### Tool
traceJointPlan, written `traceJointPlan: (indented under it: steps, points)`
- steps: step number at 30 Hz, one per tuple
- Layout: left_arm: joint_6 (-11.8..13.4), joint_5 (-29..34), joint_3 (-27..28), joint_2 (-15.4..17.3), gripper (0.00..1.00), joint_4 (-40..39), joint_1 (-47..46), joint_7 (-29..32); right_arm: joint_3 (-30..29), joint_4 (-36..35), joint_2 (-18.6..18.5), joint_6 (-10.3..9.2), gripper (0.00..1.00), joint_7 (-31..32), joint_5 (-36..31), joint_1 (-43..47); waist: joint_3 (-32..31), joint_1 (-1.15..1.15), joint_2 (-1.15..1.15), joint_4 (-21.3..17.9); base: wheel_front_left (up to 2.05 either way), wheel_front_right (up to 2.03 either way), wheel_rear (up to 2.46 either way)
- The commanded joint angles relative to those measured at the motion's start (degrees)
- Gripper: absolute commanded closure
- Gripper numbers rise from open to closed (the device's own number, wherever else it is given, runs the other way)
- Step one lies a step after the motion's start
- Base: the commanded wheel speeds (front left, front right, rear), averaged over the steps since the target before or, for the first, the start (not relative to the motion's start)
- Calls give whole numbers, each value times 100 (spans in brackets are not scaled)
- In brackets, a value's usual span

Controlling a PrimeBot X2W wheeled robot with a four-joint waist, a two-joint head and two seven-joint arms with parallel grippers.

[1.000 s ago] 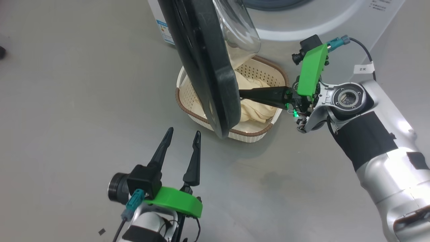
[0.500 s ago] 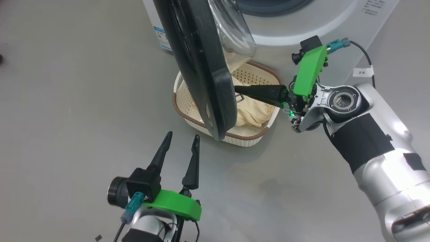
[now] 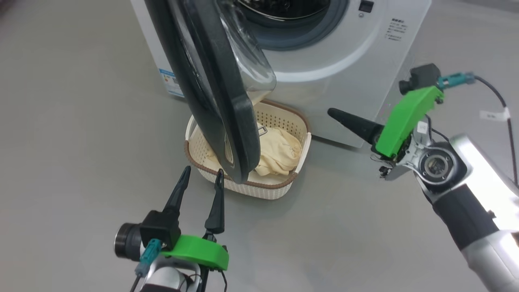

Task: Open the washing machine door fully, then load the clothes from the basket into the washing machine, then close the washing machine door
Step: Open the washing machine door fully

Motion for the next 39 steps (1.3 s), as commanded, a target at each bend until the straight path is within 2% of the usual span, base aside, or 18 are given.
traceJointPlan:
  steps: [1,8,13,20,30,32,39]
  points:
    - [-8,61,235,59,0,-188,-3,-39,10,-250,-32,21,100,-179,-38,54,-148,0,0,-146,0,0,0]
    - [-106,252,430,59,0,-154,102,-39,544,-913,-745,21,100,-1816,-1088,796,-429,0,0,-462,0,0,0]
    - [-150,335,592,59,0,-124,212,-39,585,-961,-988,21,100,-2880,-1498,1238,-646,0,0,-681,0,0,0]
    - [-157,421,1002,59,0,-193,545,-39,291,-901,-913,21,100,-3858,-1793,1926,-912,0,0,-1022,0,0,0]
    - [-231,498,1266,59,0,-264,745,-39,-571,-740,-574,21,100,-4180,-2934,2475,-965,0,0,-1424,0,0,0]
    - [-234,493,1284,59,0,-270,757,-39,-752,-710,-476,21,0,-4195,-3229,2583,-971,0,0,-1472,0,0,0]
    - [-236,486,1325,59,0,-272,800,-39,-1167,-770,-124,21,0,-4218,-3809,2848,-996,0,0,-1579,0,0,0]
